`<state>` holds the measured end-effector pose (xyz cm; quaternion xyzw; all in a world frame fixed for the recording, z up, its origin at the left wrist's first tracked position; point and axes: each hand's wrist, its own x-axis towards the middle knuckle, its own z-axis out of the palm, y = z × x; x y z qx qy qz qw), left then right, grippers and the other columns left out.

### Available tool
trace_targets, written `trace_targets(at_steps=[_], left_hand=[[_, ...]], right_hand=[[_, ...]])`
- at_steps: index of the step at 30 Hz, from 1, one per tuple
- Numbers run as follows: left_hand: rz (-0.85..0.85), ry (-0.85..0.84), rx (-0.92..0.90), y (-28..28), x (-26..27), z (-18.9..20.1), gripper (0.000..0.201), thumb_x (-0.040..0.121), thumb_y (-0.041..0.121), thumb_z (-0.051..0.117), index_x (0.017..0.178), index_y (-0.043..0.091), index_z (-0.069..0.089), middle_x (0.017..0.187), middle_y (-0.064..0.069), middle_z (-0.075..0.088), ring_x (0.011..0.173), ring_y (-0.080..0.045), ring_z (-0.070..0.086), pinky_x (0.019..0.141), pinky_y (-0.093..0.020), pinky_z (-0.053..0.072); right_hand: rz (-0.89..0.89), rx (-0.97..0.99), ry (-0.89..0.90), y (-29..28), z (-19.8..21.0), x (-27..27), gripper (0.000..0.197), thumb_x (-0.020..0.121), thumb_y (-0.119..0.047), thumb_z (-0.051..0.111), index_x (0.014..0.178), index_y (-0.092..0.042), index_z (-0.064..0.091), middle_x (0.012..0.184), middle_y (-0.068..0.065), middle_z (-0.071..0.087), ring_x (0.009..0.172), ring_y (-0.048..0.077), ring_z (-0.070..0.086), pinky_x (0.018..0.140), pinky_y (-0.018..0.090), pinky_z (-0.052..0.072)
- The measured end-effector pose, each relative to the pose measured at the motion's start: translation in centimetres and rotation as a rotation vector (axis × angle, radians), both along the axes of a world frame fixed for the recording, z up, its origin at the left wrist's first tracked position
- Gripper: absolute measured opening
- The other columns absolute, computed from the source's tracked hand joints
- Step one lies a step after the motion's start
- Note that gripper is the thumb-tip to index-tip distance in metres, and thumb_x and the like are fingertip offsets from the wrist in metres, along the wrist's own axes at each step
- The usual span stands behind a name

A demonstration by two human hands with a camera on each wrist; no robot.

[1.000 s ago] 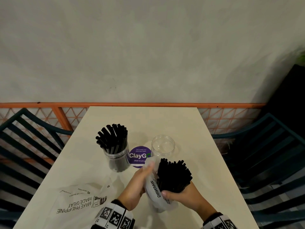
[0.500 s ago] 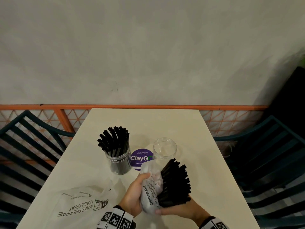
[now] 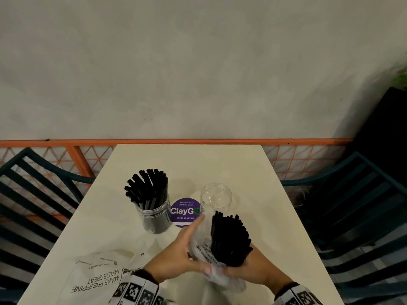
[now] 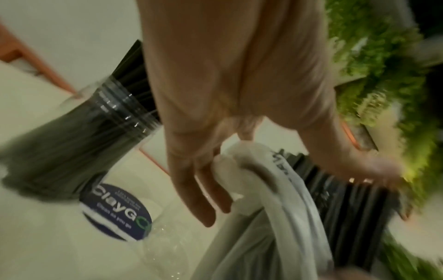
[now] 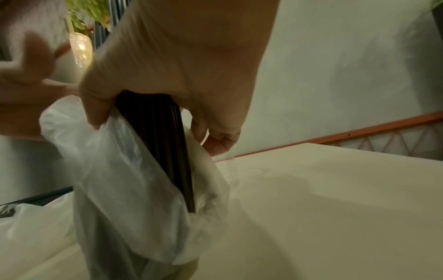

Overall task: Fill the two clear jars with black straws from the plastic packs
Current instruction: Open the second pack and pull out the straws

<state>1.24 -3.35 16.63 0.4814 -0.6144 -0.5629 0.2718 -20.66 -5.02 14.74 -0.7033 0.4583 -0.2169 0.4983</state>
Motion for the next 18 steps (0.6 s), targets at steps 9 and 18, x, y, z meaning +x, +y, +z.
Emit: trace_targets(at_steps=[9,18], left_hand=[[0.399,-0.208,-0.307,0.1,-0.2,-2.0,0.065,0.054,0.016,0.086,0.1,0.044,0.049,0.107,0.011,0.056,0.103,-0.002,0.052,0.077,0.004,0.033],[0.511,-0.28,-0.363,0.8,0.5,-1.7,0.055,0.047,0.062,0.074,0.092,0.041,0.052,0.097,0.011,0.057,0.092,-0.002,0.052,0.075,-0.015,0.04]], right_hand=[[0.229,-0.076,0.215,-0.3,-1.1,-0.1,0.111,0.053,-0.037,0.087,0.123,-0.054,0.003,0.134,-0.003,0.024,0.124,0.012,0.038,0.107,0.027,0.036],[0.076,-0.055,0.293,-0.1,-0.8,-1.7,0.058,0.075,-0.055,0.063,0.126,-0.038,0.04,0.119,-0.007,0.049,0.111,0.008,0.046,0.094,0.022,0.041]])
